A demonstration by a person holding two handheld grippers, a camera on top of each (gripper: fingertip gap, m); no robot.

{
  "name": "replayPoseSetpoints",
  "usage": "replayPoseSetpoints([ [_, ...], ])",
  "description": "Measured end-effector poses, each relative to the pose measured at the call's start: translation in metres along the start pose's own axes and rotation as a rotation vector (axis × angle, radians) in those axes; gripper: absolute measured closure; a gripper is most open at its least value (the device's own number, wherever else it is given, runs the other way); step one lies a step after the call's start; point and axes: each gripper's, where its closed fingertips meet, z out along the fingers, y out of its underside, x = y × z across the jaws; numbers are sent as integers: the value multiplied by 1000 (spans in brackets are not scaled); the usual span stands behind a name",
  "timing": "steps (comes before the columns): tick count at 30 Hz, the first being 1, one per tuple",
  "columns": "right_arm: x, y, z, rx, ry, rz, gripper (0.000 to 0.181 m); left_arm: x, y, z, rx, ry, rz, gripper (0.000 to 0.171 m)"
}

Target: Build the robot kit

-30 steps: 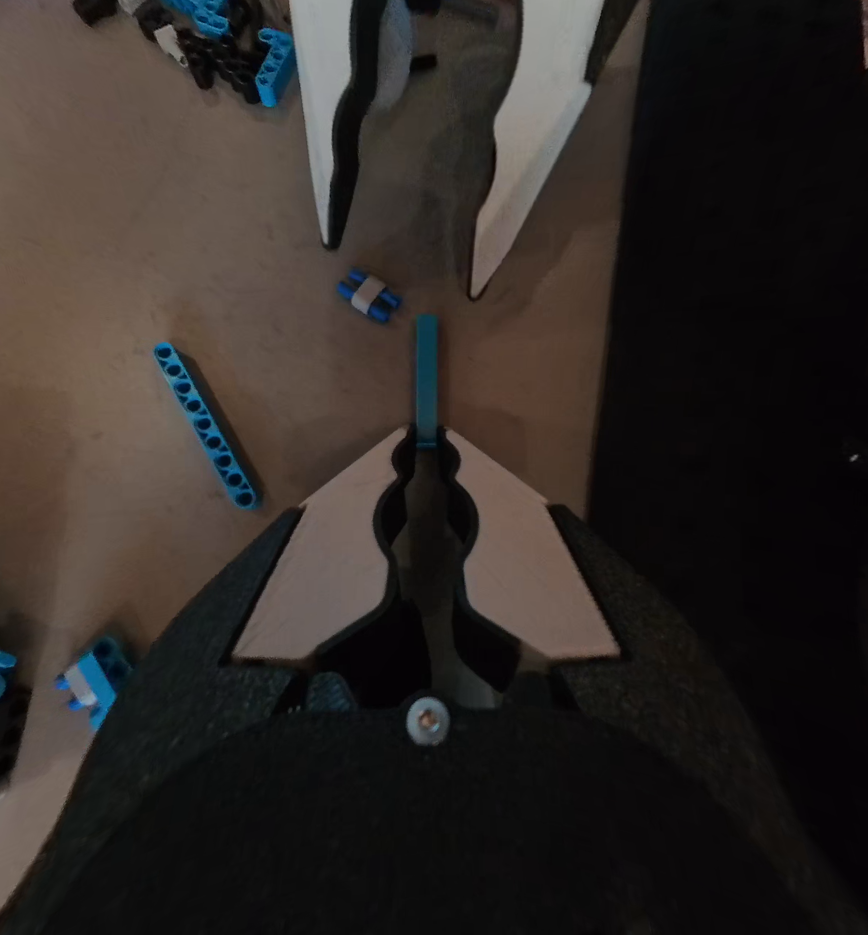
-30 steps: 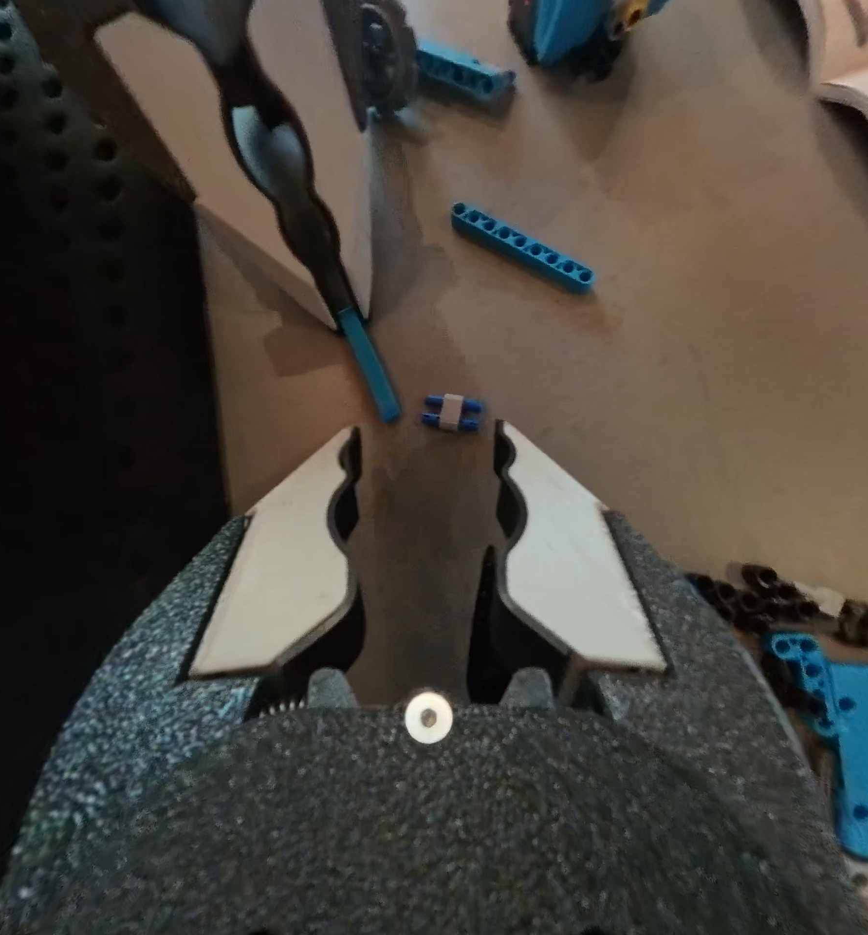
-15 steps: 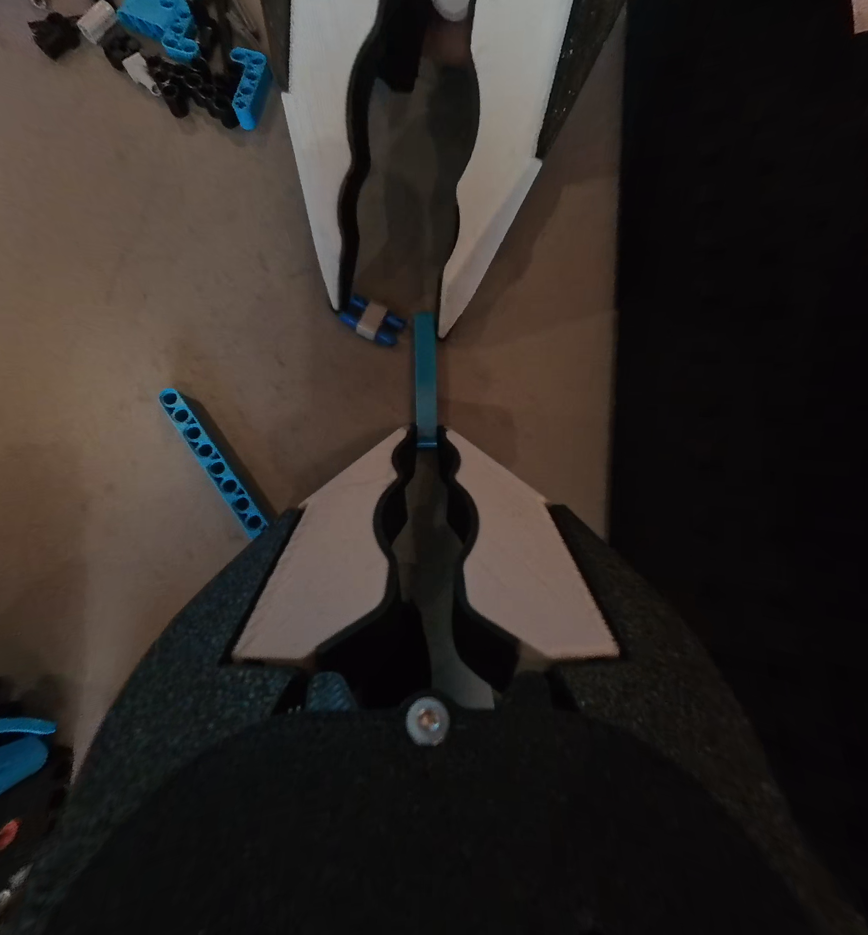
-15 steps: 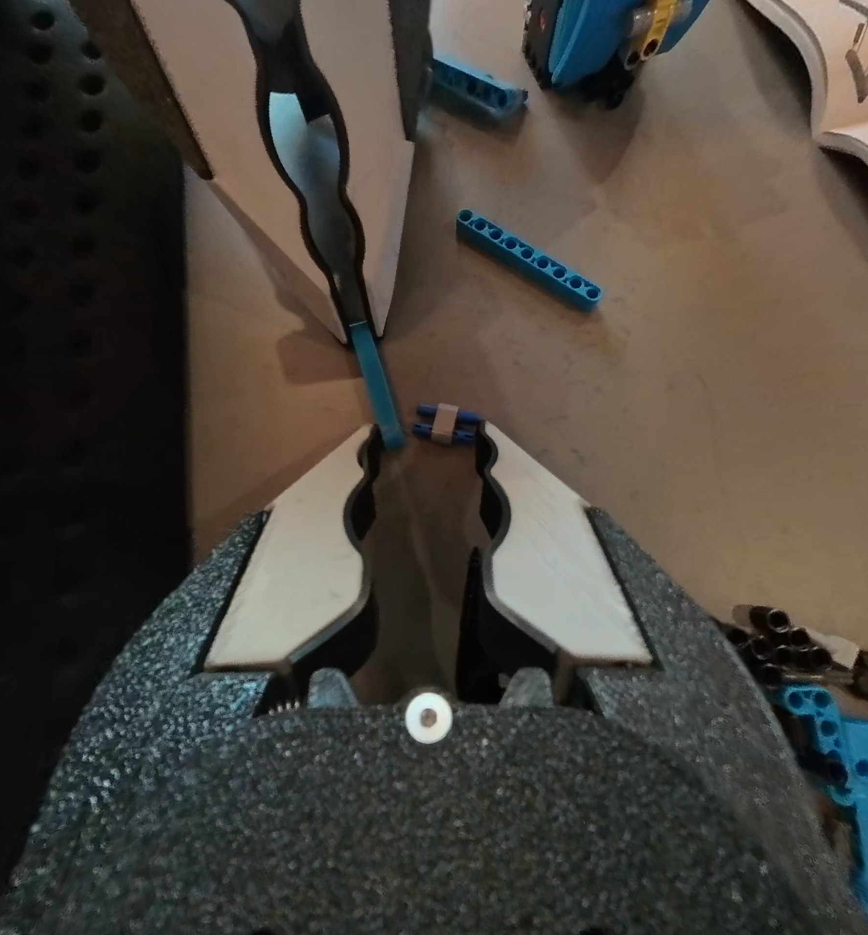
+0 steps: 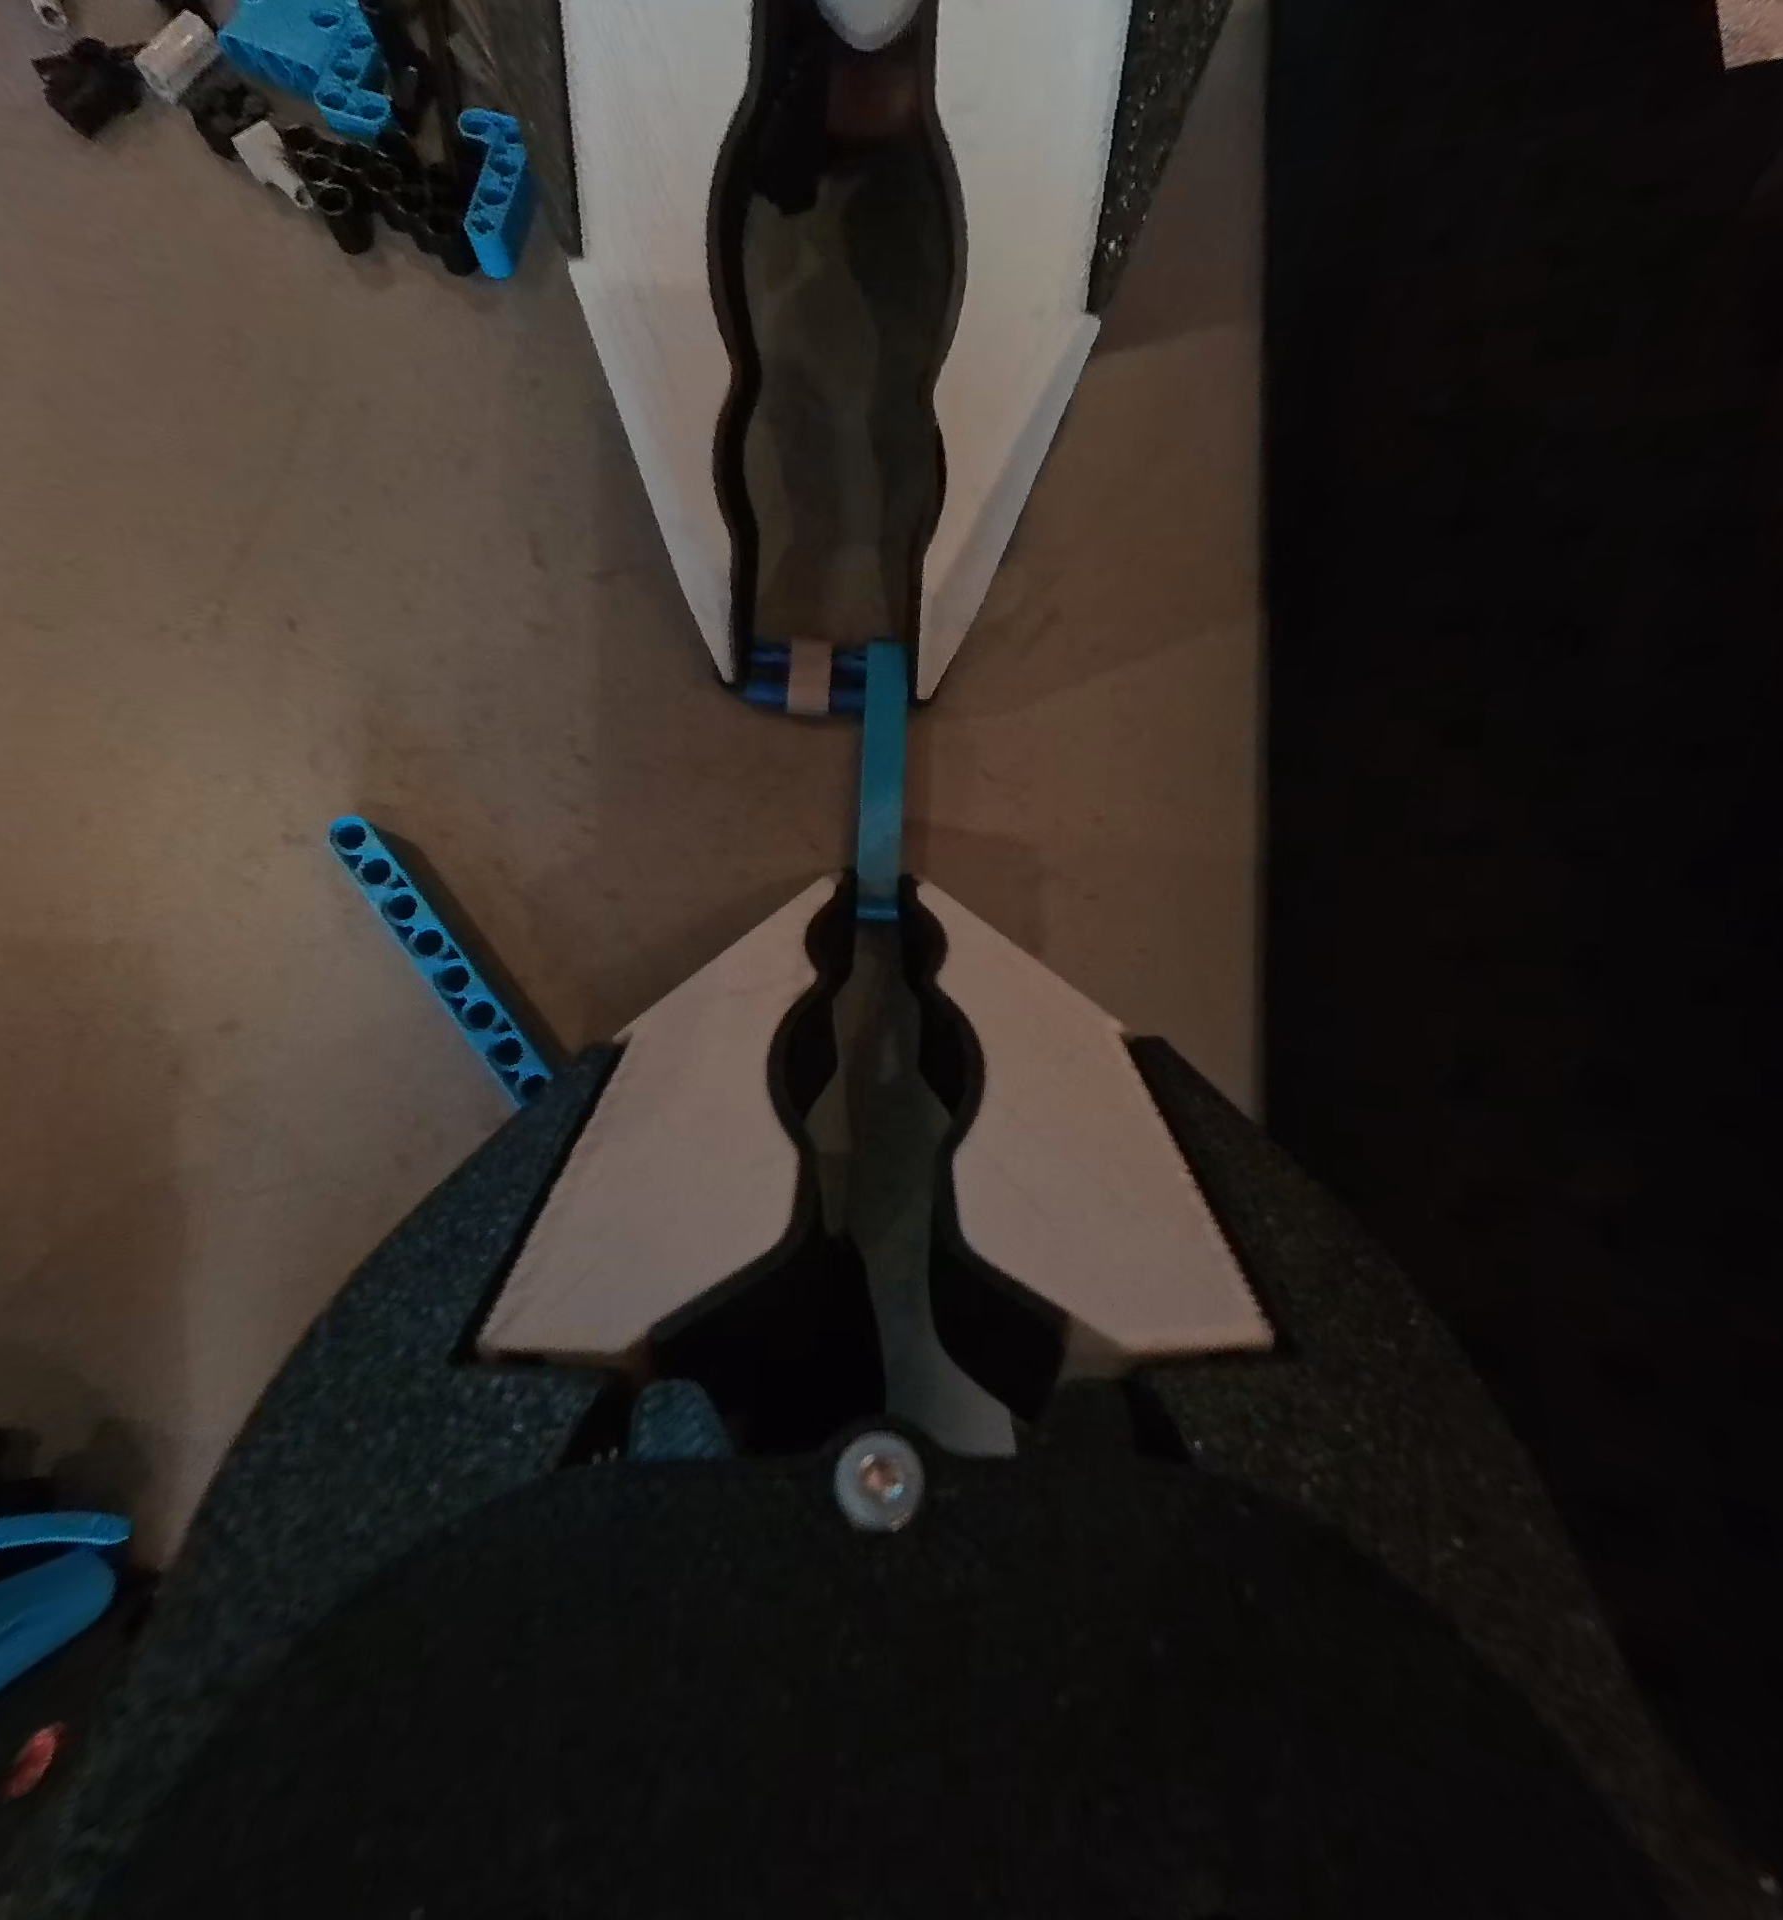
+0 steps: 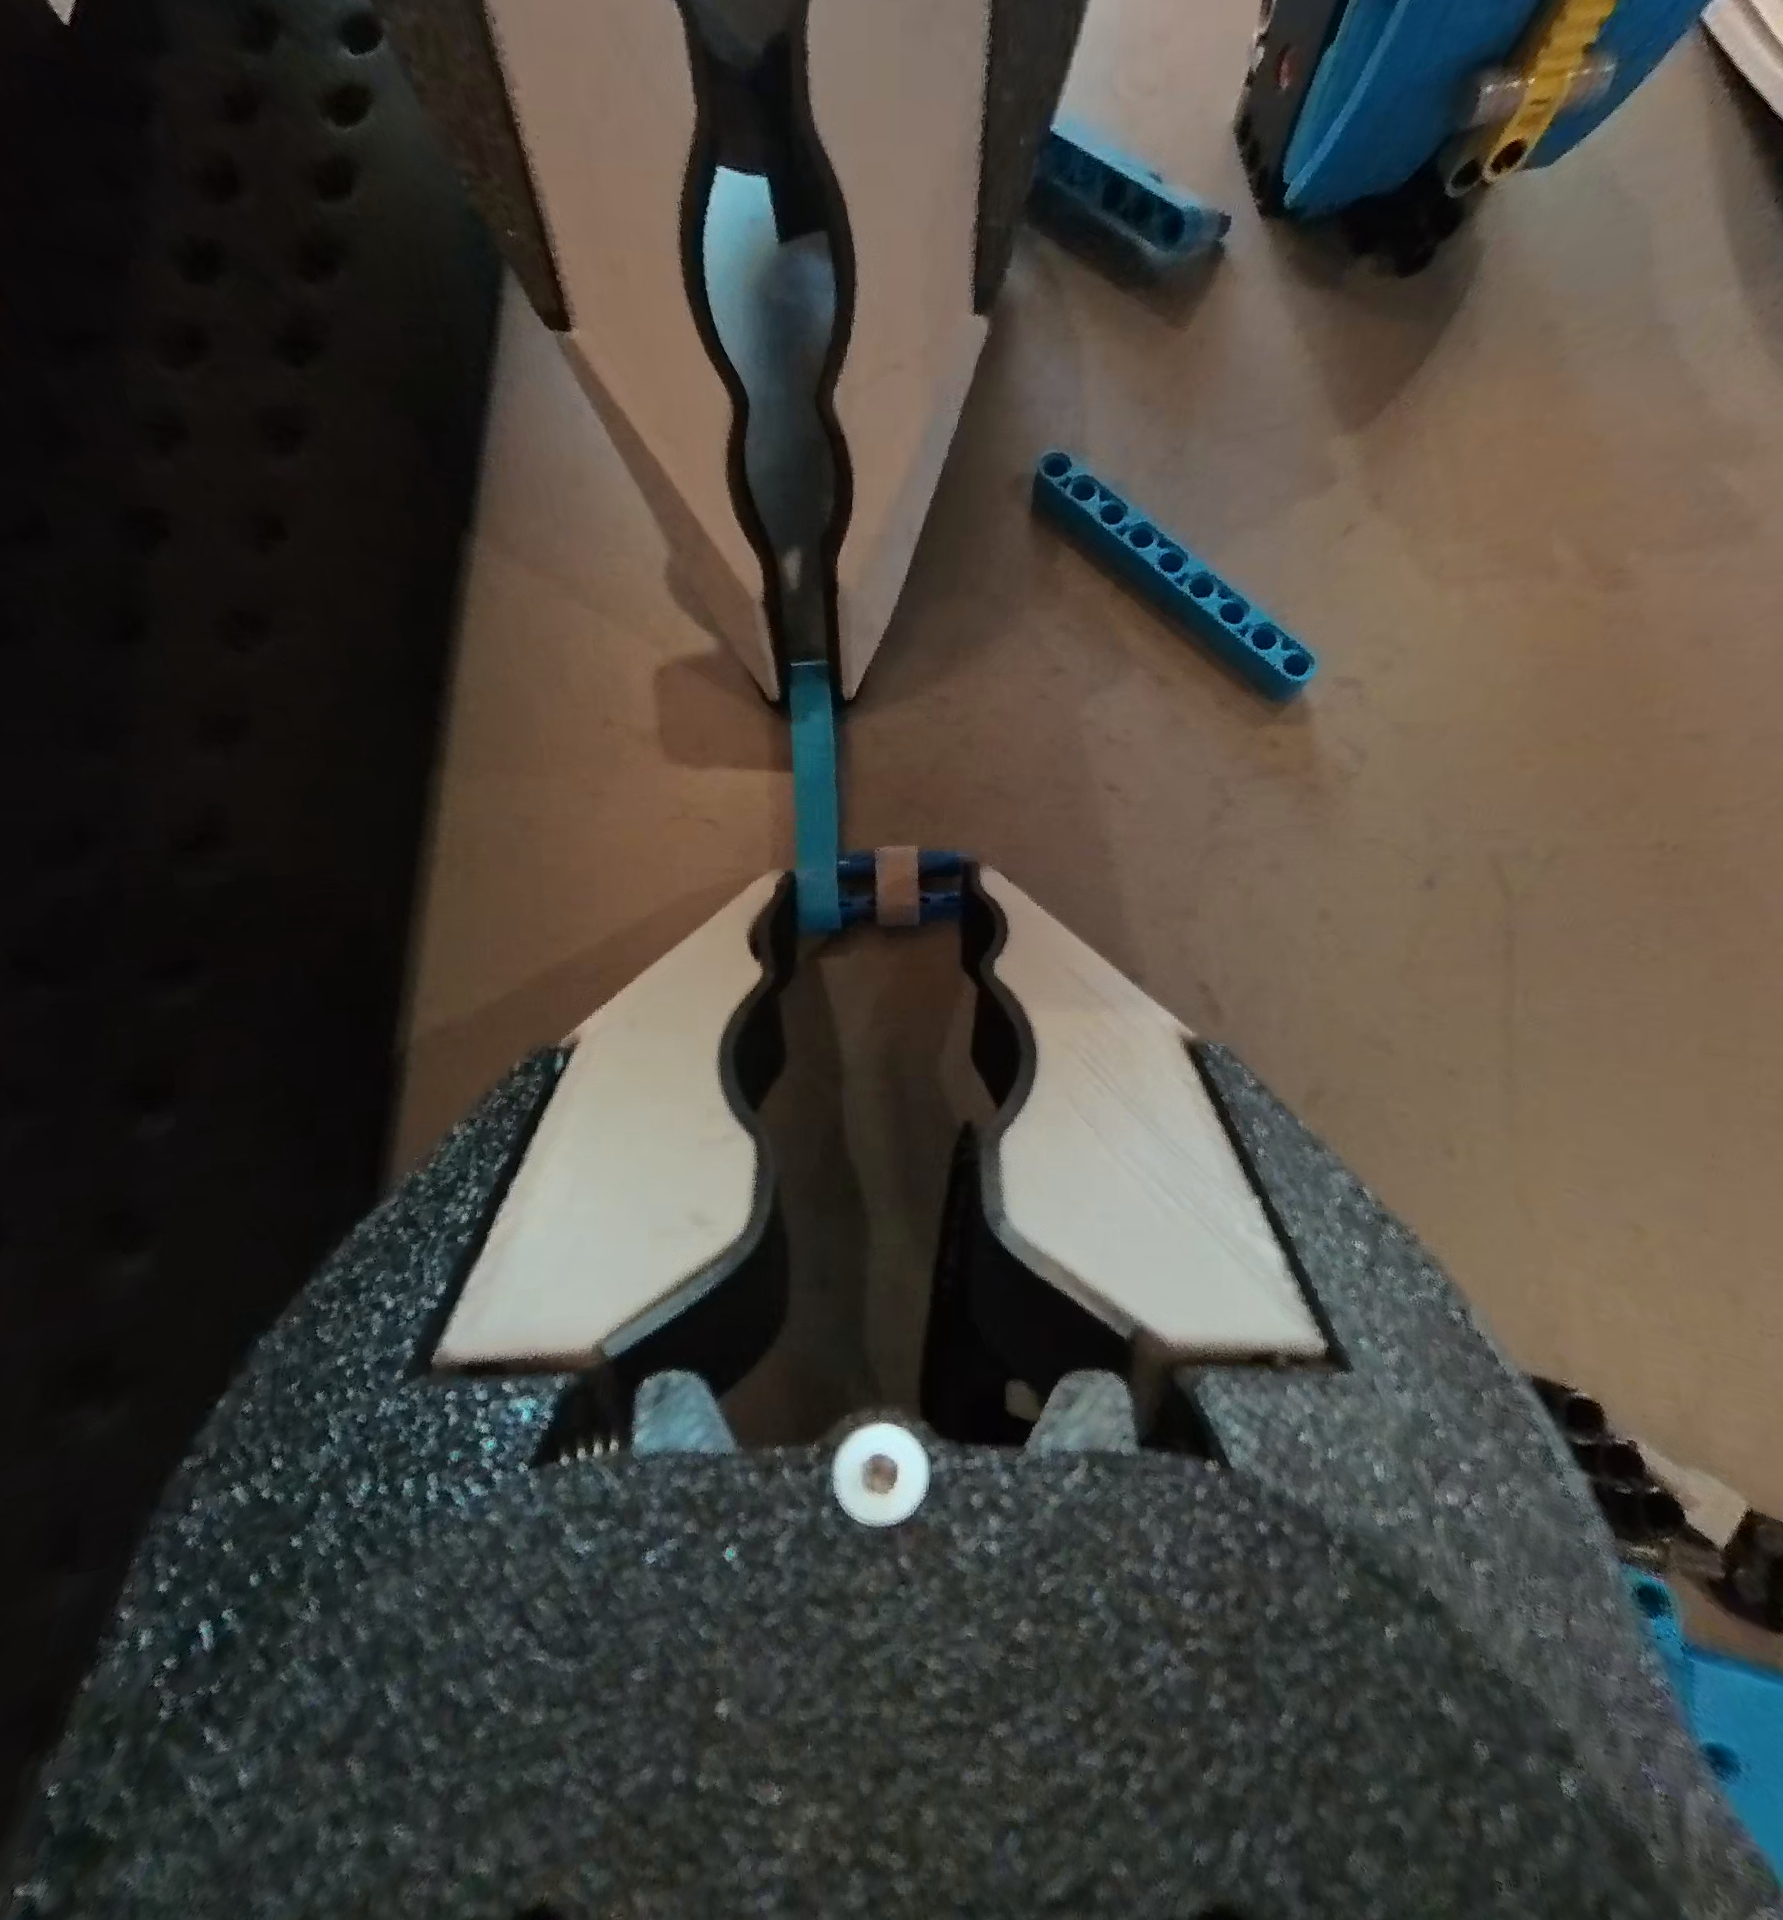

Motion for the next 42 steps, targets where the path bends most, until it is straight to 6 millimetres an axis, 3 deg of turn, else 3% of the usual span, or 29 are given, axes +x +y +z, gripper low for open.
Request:
replayPoseSetpoints([
  [4,0,0,0,-17,-4,-1,149,-1,0,0,-10,-18,8,164],
  [11,-2,1,-1,-3,40,4,150,-2,-1,0,44,-17,-177,164],
  [17,-2,2,-1,-5,60,44,150,-3,-1,1,41,-54,-225,164],
  [24,2,0,-3,3,-6,124,145,-2,-1,1,45,-59,-158,164],
  [42,3,0,0,5,45,71,148,-2,-1,2,-11,-51,-104,164],
])
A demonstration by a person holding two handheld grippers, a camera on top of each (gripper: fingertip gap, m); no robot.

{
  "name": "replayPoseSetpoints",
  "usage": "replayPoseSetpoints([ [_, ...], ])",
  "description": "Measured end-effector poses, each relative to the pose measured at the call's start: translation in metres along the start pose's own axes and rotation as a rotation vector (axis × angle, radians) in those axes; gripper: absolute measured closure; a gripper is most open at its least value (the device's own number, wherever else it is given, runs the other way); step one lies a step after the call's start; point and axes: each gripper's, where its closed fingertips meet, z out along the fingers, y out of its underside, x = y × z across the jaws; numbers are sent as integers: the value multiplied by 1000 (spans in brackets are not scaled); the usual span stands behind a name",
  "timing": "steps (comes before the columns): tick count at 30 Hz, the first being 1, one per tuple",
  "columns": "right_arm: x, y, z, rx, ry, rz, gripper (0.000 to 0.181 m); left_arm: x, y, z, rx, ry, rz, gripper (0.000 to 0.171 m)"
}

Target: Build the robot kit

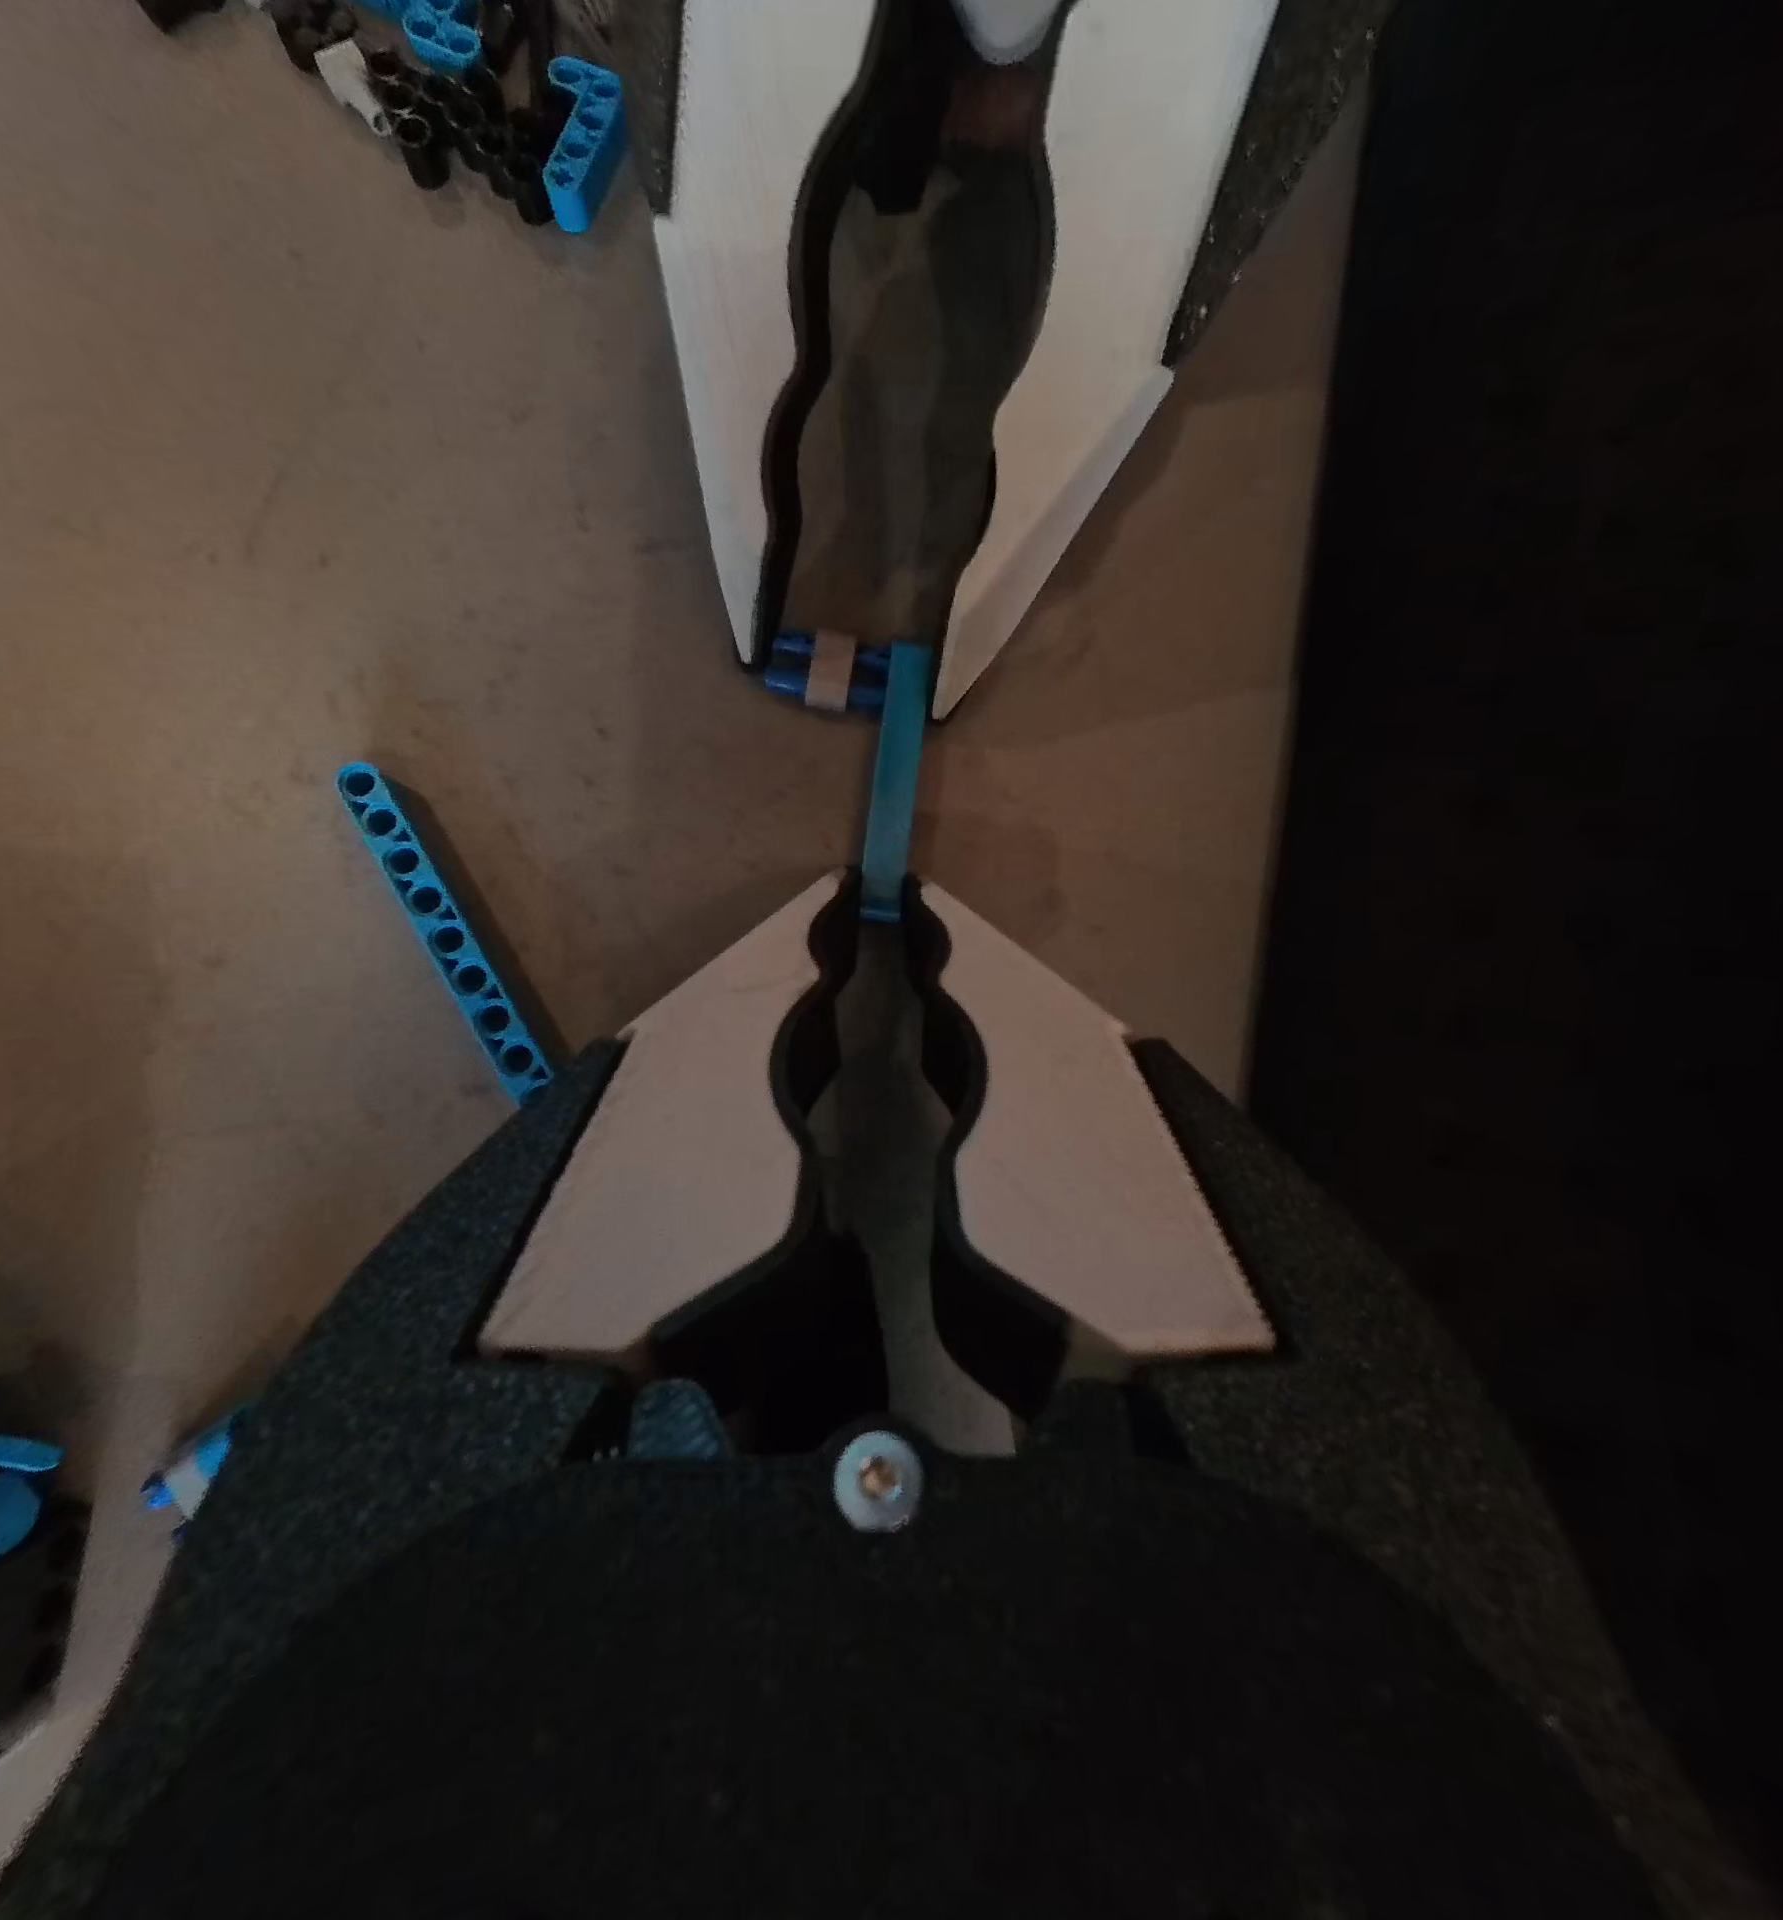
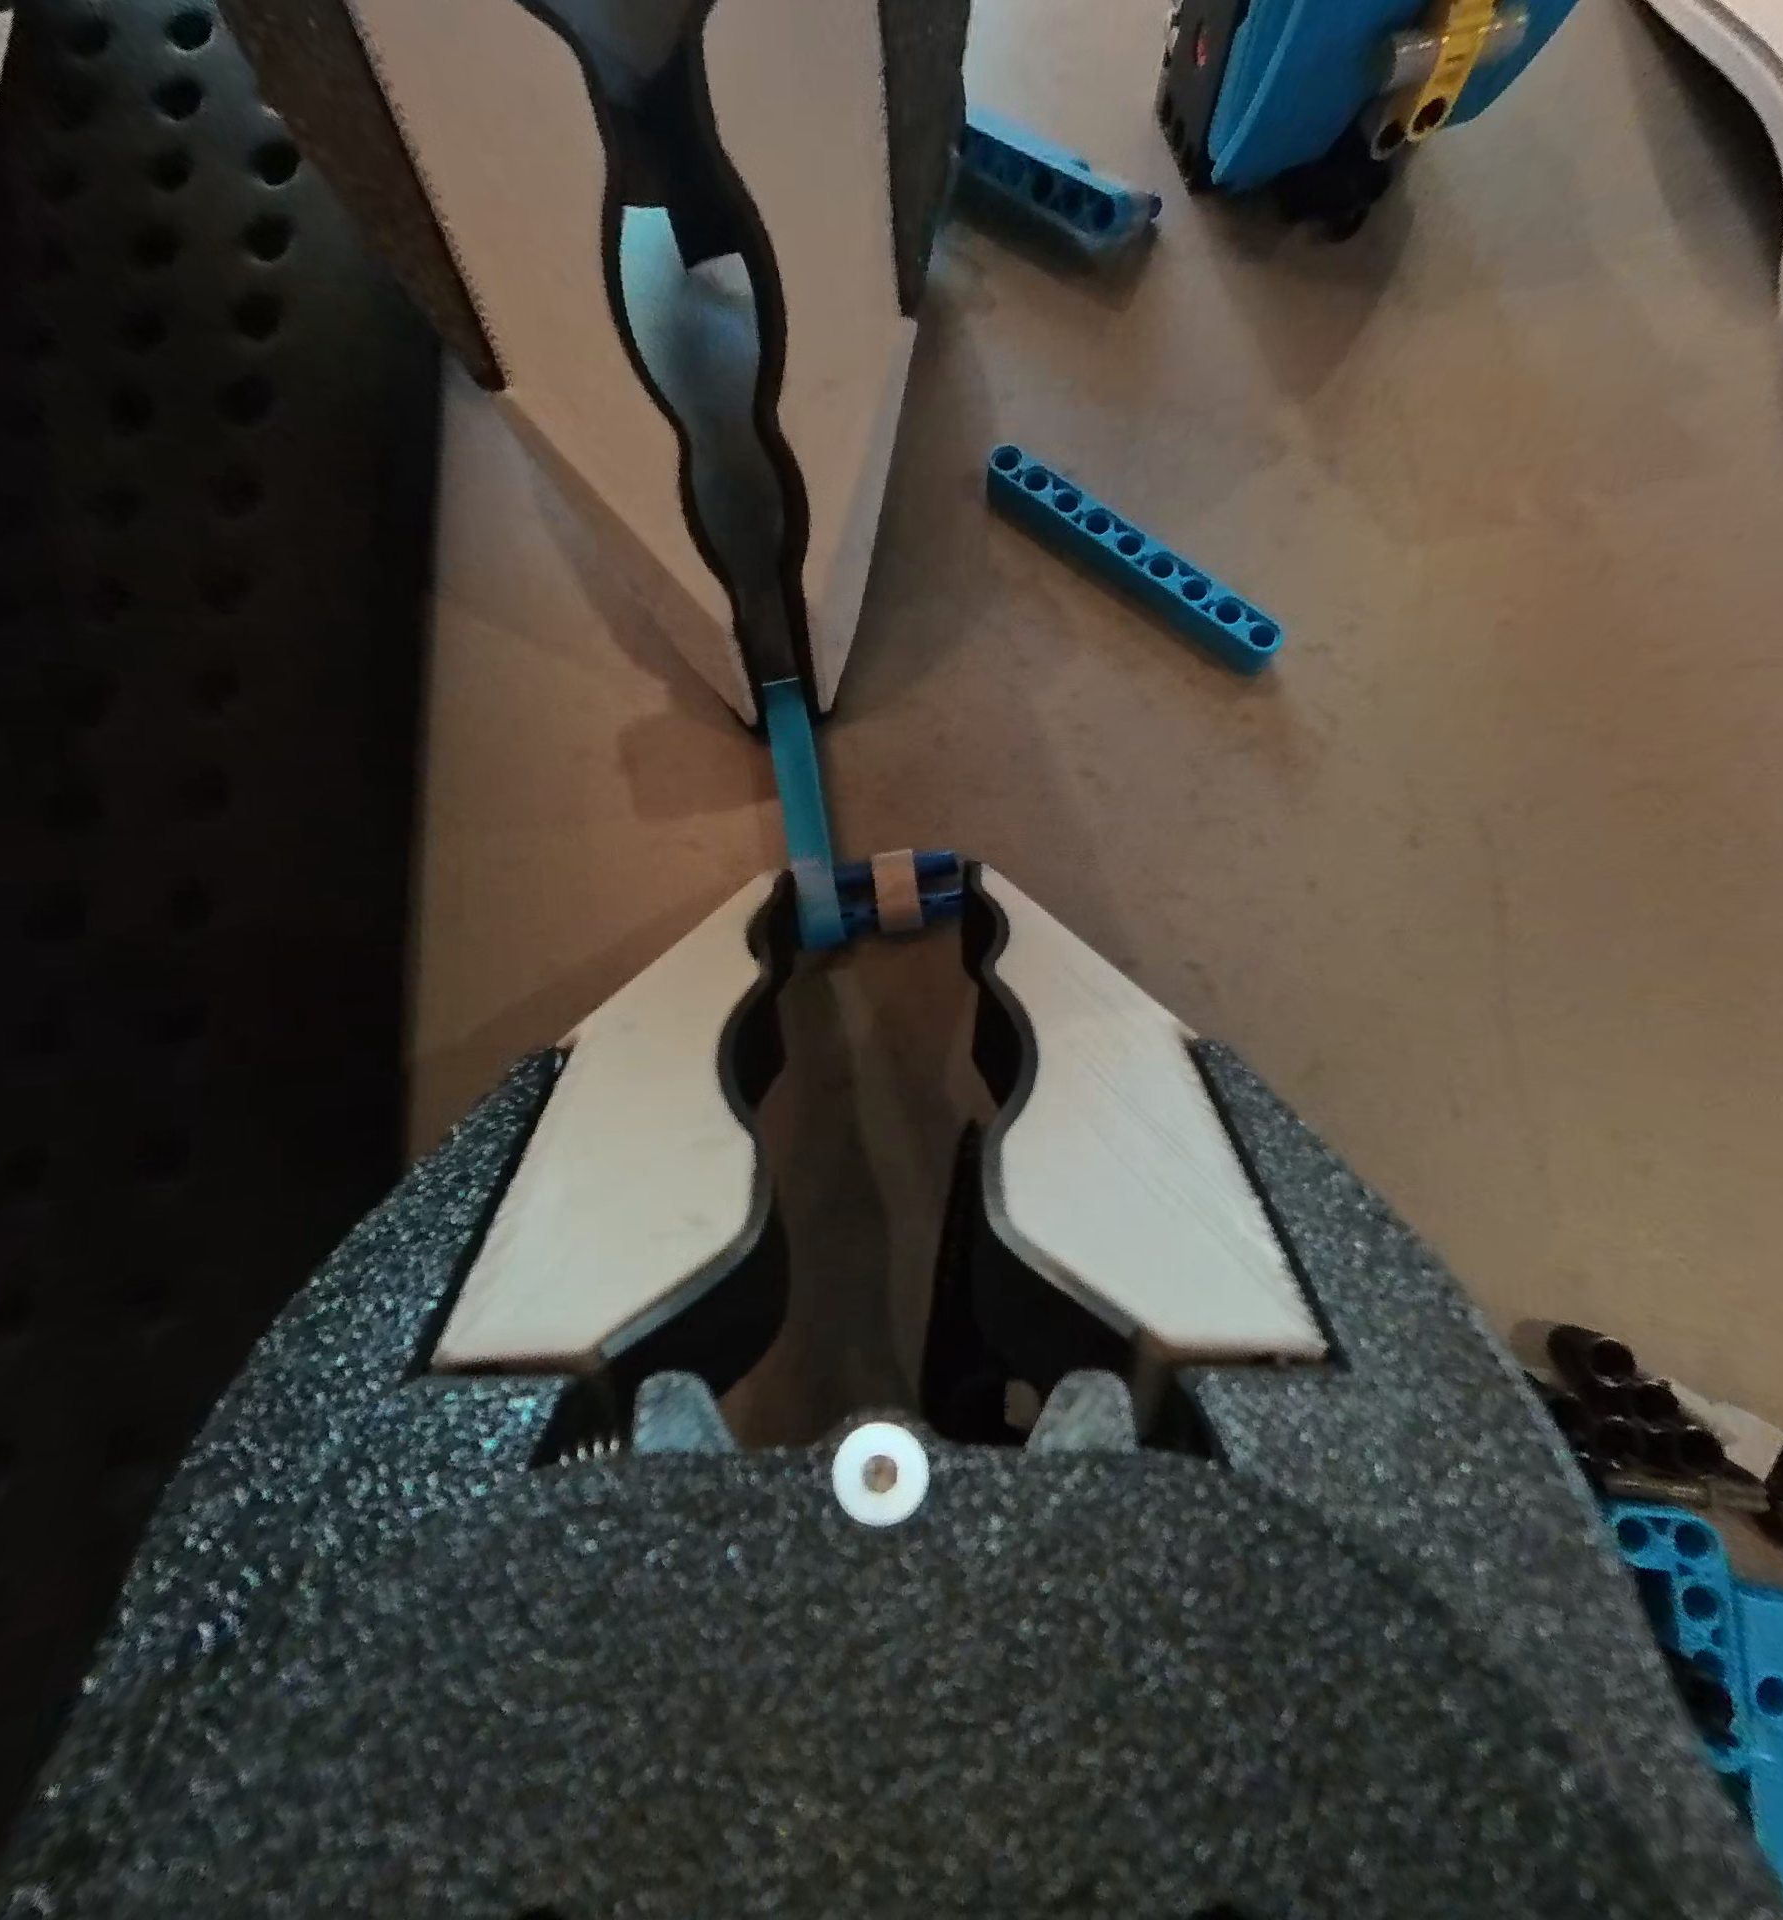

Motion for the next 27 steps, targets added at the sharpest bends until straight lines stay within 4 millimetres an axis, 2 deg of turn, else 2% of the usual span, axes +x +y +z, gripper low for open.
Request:
replayPoseSetpoints([
  [8,-3,1,-1,19,-52,25,149,2,0,0,12,-22,55,163],
  [11,-5,1,-2,23,-58,7,150,3,0,0,39,18,-12,164],
  [16,-5,1,-2,22,-44,-21,149,3,0,0,26,-16,-20,163],
  [23,-6,2,-3,11,-47,87,151,2,-1,1,24,-161,25,163],
  [27,-6,3,-2,20,-7,16,148,3,-1,1,33,-225,76,162],
])
